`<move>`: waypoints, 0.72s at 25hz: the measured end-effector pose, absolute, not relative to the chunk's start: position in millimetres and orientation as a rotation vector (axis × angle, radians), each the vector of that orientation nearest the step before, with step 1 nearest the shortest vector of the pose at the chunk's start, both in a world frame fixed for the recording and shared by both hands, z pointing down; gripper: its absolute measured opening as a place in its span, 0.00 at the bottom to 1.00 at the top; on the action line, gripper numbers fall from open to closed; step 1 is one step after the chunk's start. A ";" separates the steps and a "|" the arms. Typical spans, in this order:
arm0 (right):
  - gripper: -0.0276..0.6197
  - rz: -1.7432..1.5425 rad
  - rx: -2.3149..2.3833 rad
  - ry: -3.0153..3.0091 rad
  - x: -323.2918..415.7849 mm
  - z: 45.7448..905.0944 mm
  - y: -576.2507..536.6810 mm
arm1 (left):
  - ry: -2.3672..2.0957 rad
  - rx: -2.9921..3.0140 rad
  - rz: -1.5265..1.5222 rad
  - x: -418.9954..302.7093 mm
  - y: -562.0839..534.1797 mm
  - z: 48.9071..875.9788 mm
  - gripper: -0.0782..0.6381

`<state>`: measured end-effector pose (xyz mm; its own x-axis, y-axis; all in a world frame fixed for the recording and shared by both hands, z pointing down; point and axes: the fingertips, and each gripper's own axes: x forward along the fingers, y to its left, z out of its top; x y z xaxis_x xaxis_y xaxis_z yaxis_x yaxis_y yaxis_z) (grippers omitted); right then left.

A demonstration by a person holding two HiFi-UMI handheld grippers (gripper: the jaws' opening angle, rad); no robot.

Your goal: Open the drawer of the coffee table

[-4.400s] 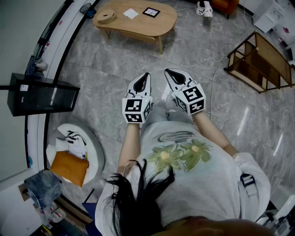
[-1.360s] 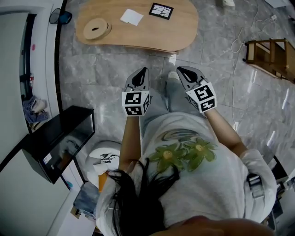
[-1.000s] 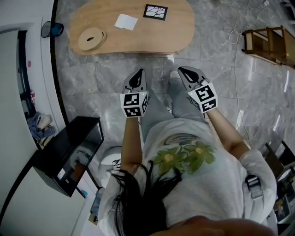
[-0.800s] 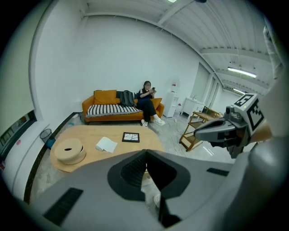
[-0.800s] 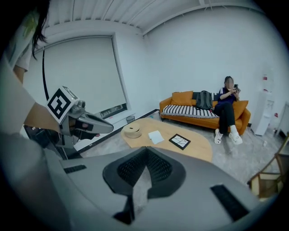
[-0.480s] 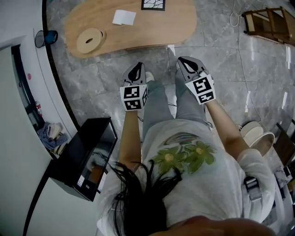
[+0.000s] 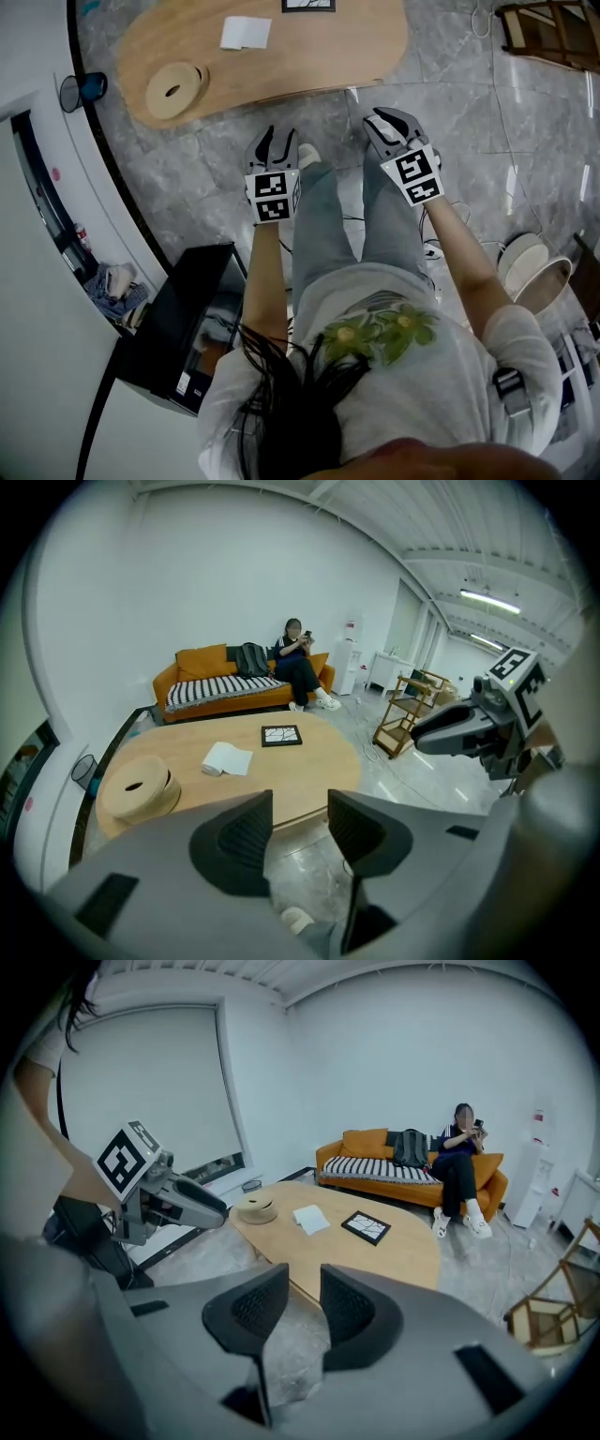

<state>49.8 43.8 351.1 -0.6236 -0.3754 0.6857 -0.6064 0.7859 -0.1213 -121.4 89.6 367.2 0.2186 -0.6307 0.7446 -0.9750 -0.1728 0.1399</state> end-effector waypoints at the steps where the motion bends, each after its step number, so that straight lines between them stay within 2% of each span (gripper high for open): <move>1: 0.21 0.450 0.730 -2.303 50.6 357.0 41.6 | -1.472 1.888 0.735 -123.7 89.0 375.2 0.37; 18: 0.27 0.463 0.674 -2.188 64.9 463.0 35.3 | -1.461 1.868 0.787 -156.6 75.9 474.7 0.46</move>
